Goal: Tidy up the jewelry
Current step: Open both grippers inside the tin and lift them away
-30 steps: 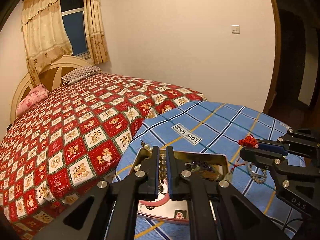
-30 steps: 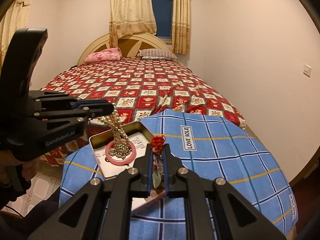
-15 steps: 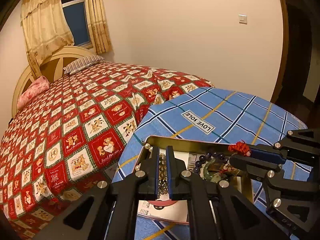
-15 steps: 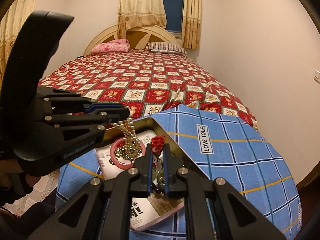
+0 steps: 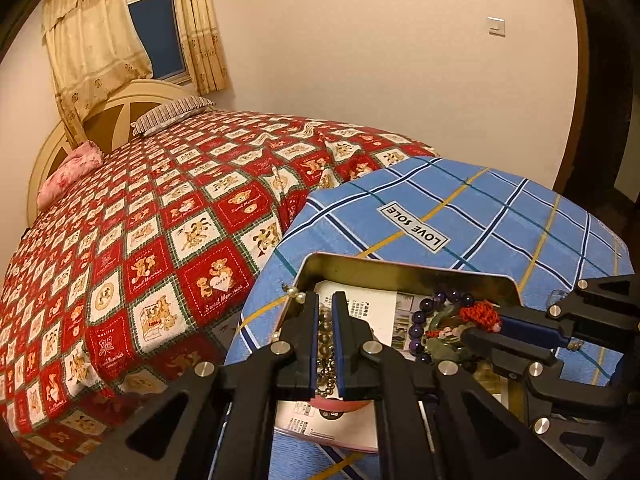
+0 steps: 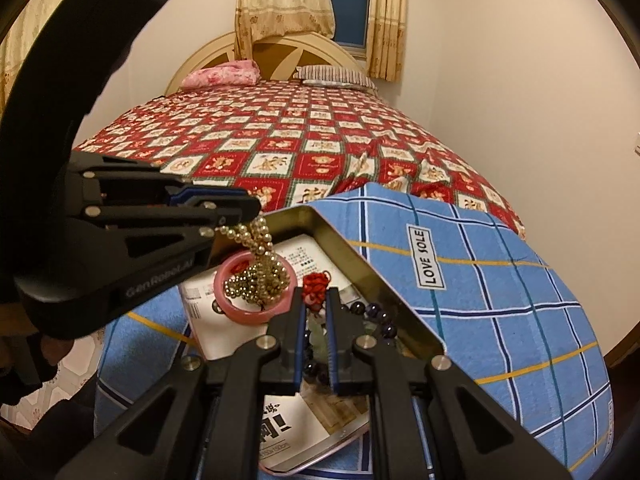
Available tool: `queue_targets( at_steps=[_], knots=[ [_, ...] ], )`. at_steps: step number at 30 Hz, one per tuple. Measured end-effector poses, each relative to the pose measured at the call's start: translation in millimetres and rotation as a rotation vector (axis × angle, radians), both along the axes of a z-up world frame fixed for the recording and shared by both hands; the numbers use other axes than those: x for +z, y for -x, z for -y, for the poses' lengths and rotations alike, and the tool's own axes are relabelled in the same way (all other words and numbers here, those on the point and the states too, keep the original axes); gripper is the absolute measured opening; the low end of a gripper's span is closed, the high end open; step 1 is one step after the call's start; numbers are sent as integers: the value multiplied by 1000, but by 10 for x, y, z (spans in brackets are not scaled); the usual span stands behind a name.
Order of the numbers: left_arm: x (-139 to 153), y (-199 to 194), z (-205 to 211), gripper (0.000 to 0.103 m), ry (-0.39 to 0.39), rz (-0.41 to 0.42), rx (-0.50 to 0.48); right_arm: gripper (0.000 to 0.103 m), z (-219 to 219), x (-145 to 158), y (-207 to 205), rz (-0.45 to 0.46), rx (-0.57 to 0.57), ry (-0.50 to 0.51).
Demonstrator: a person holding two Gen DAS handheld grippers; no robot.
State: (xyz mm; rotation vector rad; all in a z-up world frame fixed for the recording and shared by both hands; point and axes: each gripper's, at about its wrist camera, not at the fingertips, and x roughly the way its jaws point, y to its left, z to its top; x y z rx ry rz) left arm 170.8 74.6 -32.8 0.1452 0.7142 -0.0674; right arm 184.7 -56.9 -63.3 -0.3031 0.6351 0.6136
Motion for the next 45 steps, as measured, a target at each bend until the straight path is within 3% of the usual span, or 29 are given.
queue_targets(
  at_steps=[15, 45],
  knots=[
    [-147, -49, -62, 5, -31, -33, 21, 11, -16, -142, -56, -20, -21, 34],
    [-243, -4, -69, 7, -6, -78, 18, 13, 11, -184, -73, -26, -39, 44]
  ],
)
